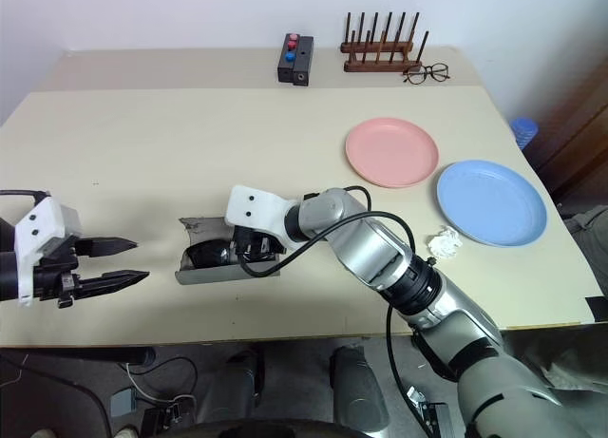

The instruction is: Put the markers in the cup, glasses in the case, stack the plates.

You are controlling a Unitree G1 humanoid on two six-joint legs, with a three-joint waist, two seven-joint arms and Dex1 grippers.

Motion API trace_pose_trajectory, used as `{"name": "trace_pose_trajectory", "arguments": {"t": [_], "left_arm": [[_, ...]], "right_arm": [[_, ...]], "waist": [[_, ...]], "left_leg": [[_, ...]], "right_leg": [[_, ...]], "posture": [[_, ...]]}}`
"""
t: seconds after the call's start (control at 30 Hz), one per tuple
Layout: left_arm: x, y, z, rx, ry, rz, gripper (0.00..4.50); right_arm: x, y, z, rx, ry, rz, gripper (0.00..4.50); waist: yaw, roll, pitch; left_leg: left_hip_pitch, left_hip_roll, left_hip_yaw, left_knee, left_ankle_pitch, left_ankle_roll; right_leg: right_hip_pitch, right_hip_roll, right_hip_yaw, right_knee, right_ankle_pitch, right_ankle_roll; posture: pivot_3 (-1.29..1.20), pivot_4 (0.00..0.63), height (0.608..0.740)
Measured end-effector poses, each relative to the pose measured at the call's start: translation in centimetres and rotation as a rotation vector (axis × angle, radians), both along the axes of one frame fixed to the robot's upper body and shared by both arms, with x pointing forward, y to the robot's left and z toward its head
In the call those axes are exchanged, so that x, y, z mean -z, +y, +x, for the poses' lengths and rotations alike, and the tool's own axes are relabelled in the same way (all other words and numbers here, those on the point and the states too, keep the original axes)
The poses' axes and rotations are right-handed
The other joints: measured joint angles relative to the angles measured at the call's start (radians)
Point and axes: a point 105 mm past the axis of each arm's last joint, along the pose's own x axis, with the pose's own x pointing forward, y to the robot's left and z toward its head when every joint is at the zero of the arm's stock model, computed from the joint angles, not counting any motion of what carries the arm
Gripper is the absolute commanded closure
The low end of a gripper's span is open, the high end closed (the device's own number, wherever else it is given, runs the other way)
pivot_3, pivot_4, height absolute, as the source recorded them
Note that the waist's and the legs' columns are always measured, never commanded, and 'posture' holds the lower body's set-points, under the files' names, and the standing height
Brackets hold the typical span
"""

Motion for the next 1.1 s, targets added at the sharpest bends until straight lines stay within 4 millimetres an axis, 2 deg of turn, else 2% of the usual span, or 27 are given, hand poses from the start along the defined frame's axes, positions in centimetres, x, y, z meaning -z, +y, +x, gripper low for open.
{"name": "trace_pose_trajectory", "arguments": {"t": [0.2,0.3,0.43,0.63,0.77,0.87,0.97,1.1], "left_arm": [[-0.5,-0.2,0.7,-0.031,-0.048,-0.061,1.56],[-2.0,-0.7,2.0,-0.057,-0.098,-0.163,2.43],[-1.1,-1.4,4.6,-0.090,-0.093,-0.166,4.36],[-0.5,-4.3,10.0,-0.096,-0.144,-0.175,4.44],[0.3,-6.1,12.3,-0.053,-0.141,-0.148,4.44],[1.7,-7.5,12.5,0.027,-0.071,-0.130,4.44],[2.6,-8.6,11.6,0.135,-0.003,-0.128,4.44],[2.7,-8.5,10.0,0.247,0.041,-0.091,4.44]], "right_arm": [[-1.8,-0.5,-0.1,-0.015,0.016,0.085,1.43],[-2.7,-0.8,-0.4,-0.040,0.002,0.119,1.39],[-2.6,-3.0,0.0,-0.012,-0.015,0.139,1.39],[-2.3,-5.7,0.4,0.007,-0.073,0.132,1.39],[-1.7,-7.9,-0.5,-0.005,-0.114,0.145,1.39],[-1.4,-8.8,-1.6,-0.022,-0.132,0.160,1.39],[-1.4,-9.1,-2.0,-0.020,-0.138,0.165,1.39],[-1.6,-9.3,-2.0,0.000,-0.154,0.176,1.39]], "waist": [[0.004,0.000,0.000],[0.003,-0.001,0.000],[0.008,0.000,0.000],[0.005,-0.001,0.000],[0.007,-0.001,0.000],[-0.001,-0.001,0.000],[0.000,-0.001,0.000],[0.002,-0.001,0.000]], "left_leg": [[0.000,0.000,0.000,0.000,0.000,0.000],[0.000,0.000,0.000,0.001,0.000,0.000],[0.000,0.000,0.000,0.001,0.000,0.000],[0.000,0.000,0.000,0.002,0.000,0.000],[0.000,0.000,-0.001,0.002,0.000,0.000],[0.000,-0.001,-0.001,0.002,0.000,0.000],[0.001,0.000,-0.001,0.002,0.000,0.000],[0.001,-0.001,-0.001,0.003,0.000,0.000]], "right_leg": [[0.000,0.000,0.000,0.000,0.000,0.000],[0.002,0.000,0.000,0.000,0.000,0.000],[0.002,0.000,0.000,0.000,0.000,0.000],[0.003,0.001,0.000,0.000,0.000,0.001],[0.003,0.001,0.000,0.000,0.001,0.005],[0.003,0.001,0.000,0.001,0.001,0.005],[0.003,0.001,0.000,0.003,-0.001,0.003],[0.003,0.001,0.000,0.002,-0.001,0.002]], "posture": [[0.00,0.150,0.738],[0.00,0.150,0.738],[0.00,0.150,0.738],[0.00,0.150,0.738],[0.00,0.150,0.738],[0.00,0.150,0.738],[0.00,0.150,0.738],[0.00,0.150,0.738]]}}
